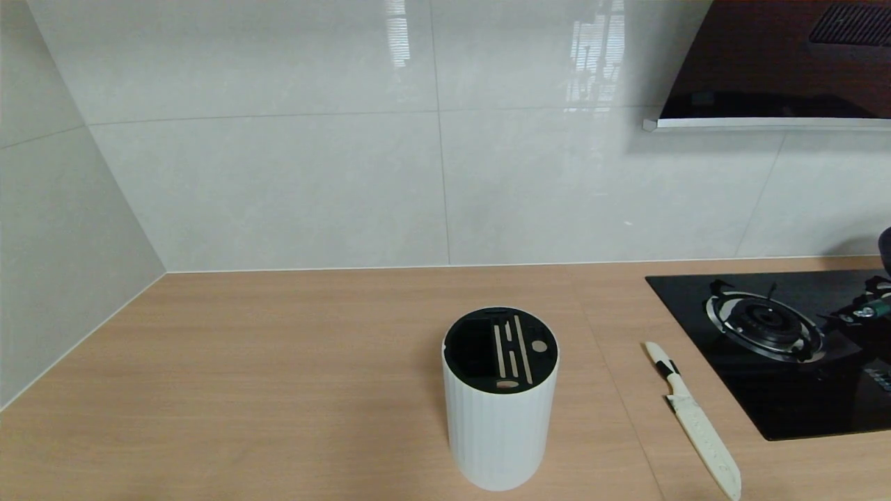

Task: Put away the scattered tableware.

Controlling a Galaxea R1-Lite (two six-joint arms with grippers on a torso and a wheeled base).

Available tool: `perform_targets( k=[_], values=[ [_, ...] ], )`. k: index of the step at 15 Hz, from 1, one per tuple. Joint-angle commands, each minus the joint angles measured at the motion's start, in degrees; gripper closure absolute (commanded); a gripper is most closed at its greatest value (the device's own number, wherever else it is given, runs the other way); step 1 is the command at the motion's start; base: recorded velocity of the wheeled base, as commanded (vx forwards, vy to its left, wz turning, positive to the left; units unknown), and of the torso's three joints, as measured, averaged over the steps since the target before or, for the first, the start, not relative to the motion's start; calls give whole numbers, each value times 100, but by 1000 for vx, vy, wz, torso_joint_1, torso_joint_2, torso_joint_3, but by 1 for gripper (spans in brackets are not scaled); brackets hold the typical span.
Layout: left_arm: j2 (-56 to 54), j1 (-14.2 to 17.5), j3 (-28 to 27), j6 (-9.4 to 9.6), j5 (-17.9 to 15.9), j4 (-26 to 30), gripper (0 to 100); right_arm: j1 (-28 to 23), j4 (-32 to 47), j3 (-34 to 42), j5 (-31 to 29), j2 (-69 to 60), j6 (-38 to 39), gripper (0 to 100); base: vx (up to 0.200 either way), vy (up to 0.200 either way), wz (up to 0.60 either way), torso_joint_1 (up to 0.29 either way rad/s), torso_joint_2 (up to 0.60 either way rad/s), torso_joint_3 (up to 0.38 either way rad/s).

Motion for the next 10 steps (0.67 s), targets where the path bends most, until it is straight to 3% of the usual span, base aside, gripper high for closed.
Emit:
perform_targets(
  k=[1,4,6,10],
  values=[
    [0,2,0,-2,2,1,0,116,-29,-1206,162,635,343,0,0,0,0,0,0,0],
    [0,2,0,-2,2,-8,0,318,-2,-2225,417,2578,448,0,0,0,0,0,0,0],
    [0,2,0,-2,2,-8,0,327,-20,-2524,707,3878,457,0,0,0,0,0,0,0],
    [0,2,0,-2,2,1,0,406,-169,-2902,715,5917,317,0,0,0,0,0,0,0]
  ],
)
